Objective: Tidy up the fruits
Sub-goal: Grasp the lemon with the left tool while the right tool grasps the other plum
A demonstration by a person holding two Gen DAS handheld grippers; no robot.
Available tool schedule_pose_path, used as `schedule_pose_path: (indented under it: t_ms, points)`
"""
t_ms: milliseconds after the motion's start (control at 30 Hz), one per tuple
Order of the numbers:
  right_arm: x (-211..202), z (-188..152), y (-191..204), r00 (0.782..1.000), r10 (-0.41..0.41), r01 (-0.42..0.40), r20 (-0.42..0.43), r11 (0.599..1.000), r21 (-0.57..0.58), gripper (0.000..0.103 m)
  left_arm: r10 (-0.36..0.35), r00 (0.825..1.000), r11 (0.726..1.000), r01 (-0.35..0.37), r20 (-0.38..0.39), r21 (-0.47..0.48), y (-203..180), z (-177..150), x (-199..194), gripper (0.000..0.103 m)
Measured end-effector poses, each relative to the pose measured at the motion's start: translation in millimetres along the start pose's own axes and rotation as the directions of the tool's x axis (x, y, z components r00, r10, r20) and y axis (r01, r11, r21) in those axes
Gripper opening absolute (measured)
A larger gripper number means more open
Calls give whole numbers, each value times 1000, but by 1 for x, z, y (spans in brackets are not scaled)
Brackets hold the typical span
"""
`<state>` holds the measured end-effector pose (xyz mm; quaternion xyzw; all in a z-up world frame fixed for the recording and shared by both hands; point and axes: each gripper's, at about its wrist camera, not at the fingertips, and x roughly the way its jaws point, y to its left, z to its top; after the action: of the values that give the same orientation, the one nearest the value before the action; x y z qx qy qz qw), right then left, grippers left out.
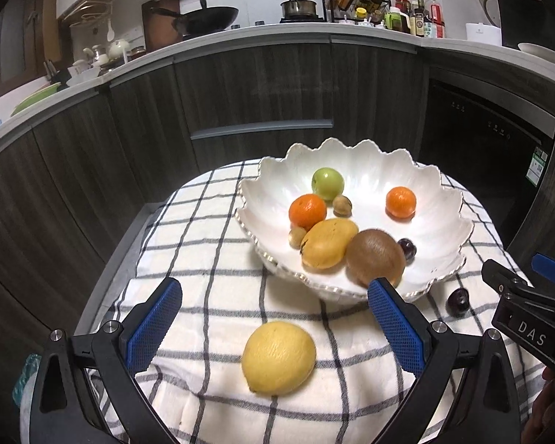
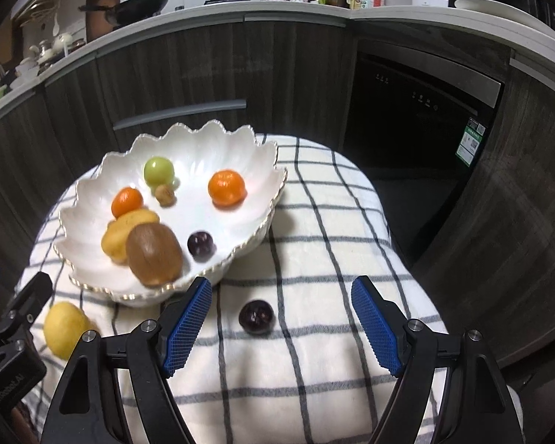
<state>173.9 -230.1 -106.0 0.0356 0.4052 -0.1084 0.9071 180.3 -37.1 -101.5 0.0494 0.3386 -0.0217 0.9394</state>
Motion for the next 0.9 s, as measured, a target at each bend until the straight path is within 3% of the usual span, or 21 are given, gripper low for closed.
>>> schedule_pose_path:
  t_ms: [500, 900]
  points:
    - [32, -17, 18, 999, 7, -11, -52, 998, -66, 74, 2, 995, 999, -5, -100, -33, 7, -29, 36, 100]
    - [48, -21, 16, 996, 14, -19, -86, 998, -60, 73, -48, 977, 999, 43, -207, -31, 2, -45, 62, 73]
